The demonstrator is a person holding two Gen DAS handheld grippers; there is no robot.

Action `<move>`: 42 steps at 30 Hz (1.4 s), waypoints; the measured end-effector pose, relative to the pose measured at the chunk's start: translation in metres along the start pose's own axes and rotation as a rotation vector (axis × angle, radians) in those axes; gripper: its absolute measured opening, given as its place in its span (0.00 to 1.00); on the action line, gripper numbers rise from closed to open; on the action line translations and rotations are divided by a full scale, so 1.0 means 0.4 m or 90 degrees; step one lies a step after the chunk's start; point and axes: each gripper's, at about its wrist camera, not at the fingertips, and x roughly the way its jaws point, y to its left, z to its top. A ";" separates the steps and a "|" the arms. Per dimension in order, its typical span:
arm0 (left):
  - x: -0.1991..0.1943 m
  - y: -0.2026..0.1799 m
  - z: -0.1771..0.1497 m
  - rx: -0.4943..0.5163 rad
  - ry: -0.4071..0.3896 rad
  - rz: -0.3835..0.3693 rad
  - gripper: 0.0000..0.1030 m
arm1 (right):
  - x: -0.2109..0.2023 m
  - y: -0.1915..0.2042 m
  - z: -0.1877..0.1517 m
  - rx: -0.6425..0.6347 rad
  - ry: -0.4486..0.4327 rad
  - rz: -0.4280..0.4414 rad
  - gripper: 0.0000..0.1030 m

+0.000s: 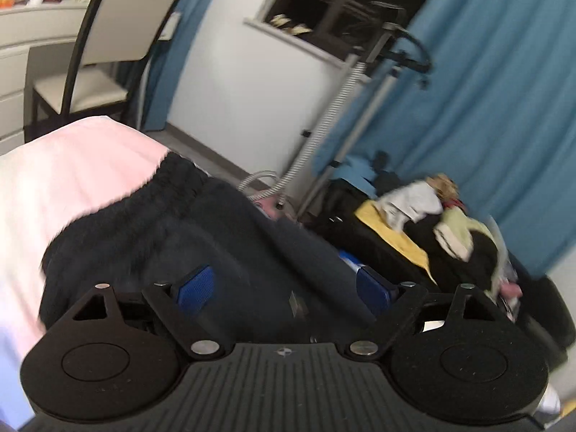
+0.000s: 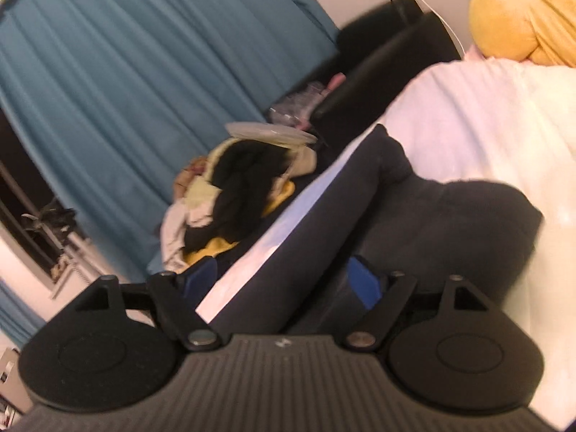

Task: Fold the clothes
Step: 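Lay the leg over the other leg and open both grippers, then grasp the folded leg end with the right gripper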

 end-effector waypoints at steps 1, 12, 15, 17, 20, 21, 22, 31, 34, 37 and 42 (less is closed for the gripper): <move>-0.024 -0.009 -0.037 -0.002 0.002 -0.014 0.86 | -0.026 -0.002 -0.021 0.012 -0.006 0.012 0.79; -0.121 -0.125 -0.373 0.128 0.083 -0.092 0.87 | -0.103 -0.205 -0.104 0.334 0.061 0.039 0.80; -0.111 -0.157 -0.401 0.169 0.083 -0.095 0.87 | -0.083 -0.249 -0.109 0.353 0.062 0.012 0.80; -0.104 -0.163 -0.406 0.179 0.081 -0.098 0.87 | -0.067 -0.264 -0.112 0.362 0.062 0.020 0.80; -0.094 -0.147 -0.410 0.178 0.084 -0.095 0.87 | -0.053 -0.259 -0.104 0.343 0.044 0.022 0.80; -0.088 -0.145 -0.414 0.177 0.086 -0.094 0.87 | -0.044 -0.261 -0.103 0.341 0.042 0.019 0.80; -0.080 -0.144 -0.418 0.179 0.088 -0.092 0.87 | -0.036 -0.263 -0.101 0.339 0.039 0.017 0.80; -0.074 -0.196 -0.454 0.257 0.068 -0.156 0.87 | 0.033 -0.258 -0.065 0.258 -0.065 0.030 0.75; -0.076 -0.237 -0.464 0.284 0.047 -0.178 0.87 | 0.032 -0.202 -0.059 0.128 -0.089 0.063 0.73; -0.074 -0.297 -0.458 0.306 0.013 -0.205 0.87 | 0.037 -0.201 -0.071 0.102 -0.090 0.061 0.66; -0.001 -0.469 -0.455 0.358 0.022 -0.226 0.87 | 0.055 -0.268 -0.102 0.161 -0.071 0.022 0.29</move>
